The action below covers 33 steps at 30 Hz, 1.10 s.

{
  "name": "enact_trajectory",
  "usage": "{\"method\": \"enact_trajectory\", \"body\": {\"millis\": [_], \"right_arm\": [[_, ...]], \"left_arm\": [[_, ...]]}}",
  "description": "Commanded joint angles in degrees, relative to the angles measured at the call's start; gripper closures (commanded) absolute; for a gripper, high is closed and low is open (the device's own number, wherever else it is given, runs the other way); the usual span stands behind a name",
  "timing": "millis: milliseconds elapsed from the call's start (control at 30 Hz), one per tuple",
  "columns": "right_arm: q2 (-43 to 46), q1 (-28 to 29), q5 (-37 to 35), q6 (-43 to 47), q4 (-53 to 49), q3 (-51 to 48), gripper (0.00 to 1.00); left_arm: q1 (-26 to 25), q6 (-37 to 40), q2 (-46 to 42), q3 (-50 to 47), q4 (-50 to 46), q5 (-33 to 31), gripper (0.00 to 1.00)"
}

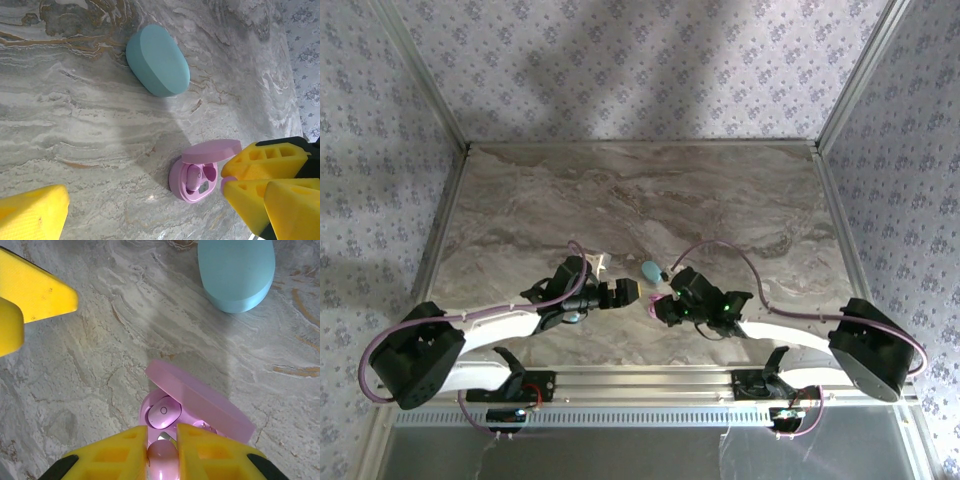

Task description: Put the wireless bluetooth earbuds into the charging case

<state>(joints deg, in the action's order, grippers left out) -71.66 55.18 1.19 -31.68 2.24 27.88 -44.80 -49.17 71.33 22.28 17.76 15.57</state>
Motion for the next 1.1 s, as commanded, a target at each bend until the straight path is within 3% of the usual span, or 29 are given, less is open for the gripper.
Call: {"method": "enact_trajectory", "body": {"millis": [0,1067], "right_arm": [[-0.8,0.6,-1.9,1.3,1.4,-0.6,0.78],[-3.3,3.1,-8.8,1.7,1.4,-0.2,0.78]], "left_arm": [[-0.6,0.0,-0.3,-0.3,0.1,-0.5,0.00],[-1.8,0.0,0.1,-0.8,0.4,-1.4,0.00]]}}
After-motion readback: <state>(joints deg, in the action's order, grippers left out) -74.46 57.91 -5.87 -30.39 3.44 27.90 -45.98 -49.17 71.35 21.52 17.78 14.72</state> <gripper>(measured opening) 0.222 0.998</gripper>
